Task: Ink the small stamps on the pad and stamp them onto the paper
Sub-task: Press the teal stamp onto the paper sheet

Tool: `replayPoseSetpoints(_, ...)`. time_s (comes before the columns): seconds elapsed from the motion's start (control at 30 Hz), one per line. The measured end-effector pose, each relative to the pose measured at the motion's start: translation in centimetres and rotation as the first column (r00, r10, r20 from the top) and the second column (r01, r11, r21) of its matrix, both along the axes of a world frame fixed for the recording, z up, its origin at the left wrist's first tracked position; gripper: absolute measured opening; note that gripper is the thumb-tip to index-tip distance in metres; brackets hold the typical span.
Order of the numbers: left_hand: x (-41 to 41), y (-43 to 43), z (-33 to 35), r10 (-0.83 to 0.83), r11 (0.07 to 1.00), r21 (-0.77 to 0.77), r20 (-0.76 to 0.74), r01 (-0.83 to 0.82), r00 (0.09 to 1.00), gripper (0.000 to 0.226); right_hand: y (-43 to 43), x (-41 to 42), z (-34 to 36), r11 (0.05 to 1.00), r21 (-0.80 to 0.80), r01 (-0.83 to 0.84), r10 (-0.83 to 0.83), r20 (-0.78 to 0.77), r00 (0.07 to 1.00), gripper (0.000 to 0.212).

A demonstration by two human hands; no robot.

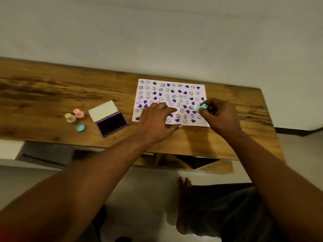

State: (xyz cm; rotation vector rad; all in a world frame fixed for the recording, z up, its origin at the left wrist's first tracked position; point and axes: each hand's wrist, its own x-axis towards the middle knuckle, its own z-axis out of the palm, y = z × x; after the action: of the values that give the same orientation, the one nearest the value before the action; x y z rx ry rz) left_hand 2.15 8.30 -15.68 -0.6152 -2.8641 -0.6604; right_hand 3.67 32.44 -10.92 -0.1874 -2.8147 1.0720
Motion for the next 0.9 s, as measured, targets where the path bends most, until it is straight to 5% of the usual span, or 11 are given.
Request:
replayPoseSetpoints(0.23,-1.1,5.4,-2.9,-0.090,0.996,0.007,0.032,0.090,0.995,0.072,4.0,1.0,-2.5,0.992,0.111,-0.061,0.053,0.077,0.996,0.027)
replayPoseSetpoints(0.63,-2.9,6.7,-4.7,-0.108,0.994,-0.003,0.123,0.110,0.987,0.065,3.3,0.8,-3.9,0.953,0.201,-0.226,0.232,-0.006,0.973,0.023)
replayPoseSetpoints(0.9,-2.8,6.9,-4.8,-0.116,0.993,-0.005,0.151,0.118,0.982,0.068,2.8,0.5,-2.9,0.965,0.206,-0.164,0.167,0.005,0.986,0.024)
